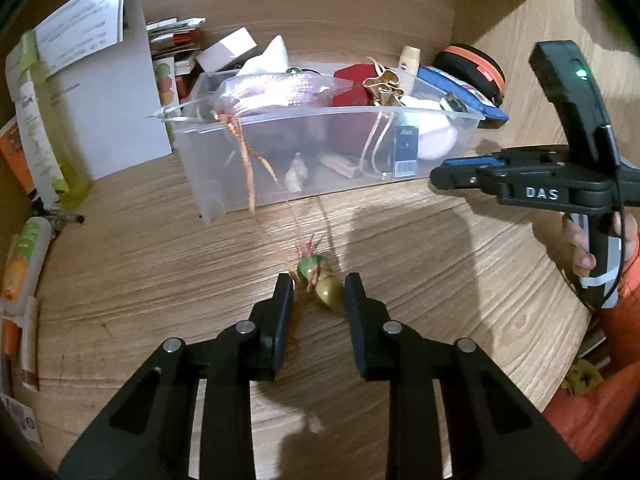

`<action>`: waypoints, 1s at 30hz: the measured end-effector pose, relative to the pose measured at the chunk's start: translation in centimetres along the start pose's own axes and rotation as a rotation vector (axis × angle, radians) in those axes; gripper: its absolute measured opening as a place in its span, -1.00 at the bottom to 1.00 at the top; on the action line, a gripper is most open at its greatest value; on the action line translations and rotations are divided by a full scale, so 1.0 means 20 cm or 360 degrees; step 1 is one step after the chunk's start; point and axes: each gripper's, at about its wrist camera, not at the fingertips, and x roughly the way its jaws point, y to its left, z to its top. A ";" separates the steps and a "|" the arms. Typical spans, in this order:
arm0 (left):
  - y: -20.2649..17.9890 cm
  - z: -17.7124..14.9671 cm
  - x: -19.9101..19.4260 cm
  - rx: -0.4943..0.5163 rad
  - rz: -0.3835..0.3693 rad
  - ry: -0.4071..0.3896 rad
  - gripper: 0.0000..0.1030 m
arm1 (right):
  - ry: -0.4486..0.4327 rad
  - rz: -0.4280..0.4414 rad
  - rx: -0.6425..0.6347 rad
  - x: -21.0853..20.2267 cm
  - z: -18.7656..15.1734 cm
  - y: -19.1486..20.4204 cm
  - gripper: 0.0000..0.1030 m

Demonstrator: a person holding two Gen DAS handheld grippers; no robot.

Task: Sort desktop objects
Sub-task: 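Grasp the tasseled gourd ornament with the left tool while the right tool grasps the black clip, then carry the gourd ornament and black clip over the clear box with both tools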

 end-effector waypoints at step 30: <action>-0.05 0.12 0.03 -0.0022 0.0051 0.0006 -0.65 | -0.0282 0.0082 -0.0028 -0.32 -0.06 0.07 -0.61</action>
